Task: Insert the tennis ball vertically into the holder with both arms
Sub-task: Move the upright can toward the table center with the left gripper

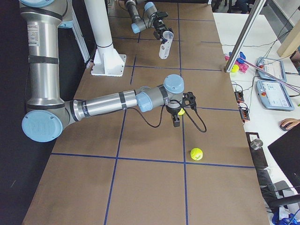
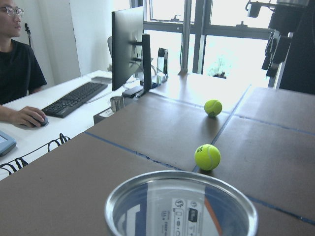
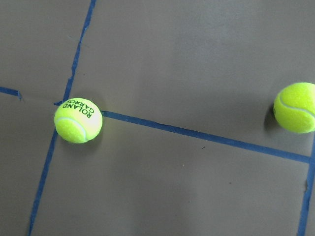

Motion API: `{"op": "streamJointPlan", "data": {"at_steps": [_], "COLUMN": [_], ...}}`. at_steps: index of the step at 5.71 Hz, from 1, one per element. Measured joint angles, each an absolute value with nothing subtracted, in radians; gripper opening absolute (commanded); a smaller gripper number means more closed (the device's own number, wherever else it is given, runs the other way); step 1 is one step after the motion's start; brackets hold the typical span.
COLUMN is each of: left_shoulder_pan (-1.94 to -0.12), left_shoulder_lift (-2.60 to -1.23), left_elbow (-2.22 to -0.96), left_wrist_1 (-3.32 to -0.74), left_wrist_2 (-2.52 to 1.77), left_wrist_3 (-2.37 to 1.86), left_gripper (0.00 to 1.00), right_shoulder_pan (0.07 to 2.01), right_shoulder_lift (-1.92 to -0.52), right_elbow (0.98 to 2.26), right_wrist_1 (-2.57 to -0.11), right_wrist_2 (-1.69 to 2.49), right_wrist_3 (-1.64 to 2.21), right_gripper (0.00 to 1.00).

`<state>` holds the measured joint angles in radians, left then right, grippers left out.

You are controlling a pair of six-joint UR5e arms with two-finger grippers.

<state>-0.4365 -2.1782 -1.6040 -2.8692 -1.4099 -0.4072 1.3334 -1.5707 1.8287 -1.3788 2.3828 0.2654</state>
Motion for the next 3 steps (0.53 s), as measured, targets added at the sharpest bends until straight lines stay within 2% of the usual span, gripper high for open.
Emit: {"op": "streamJointPlan", "data": {"at_steps": [2, 3], "left_shoulder_pan": [-0.369, -0.362], "left_shoulder_lift": [-2.186, -2.182], "left_elbow": [-1.457, -1.429], "left_wrist_1": [-3.071, -3.106], "left_wrist_2": [-1.211, -1.185], "left_wrist_3": [-0.398, -0.384], "left_gripper": [0.72, 0.72], "right_shoulder_pan": [1.275, 1.25], "right_shoulder_lift": [-1.505, -1.478], "right_elbow": [1.806, 1.792], "right_wrist_1": [-1.374, -1.373], "right_wrist_2": [2.348, 2.333], "right_wrist_3": [0.33, 0.364], "right_gripper": [1.0, 1.0]}}
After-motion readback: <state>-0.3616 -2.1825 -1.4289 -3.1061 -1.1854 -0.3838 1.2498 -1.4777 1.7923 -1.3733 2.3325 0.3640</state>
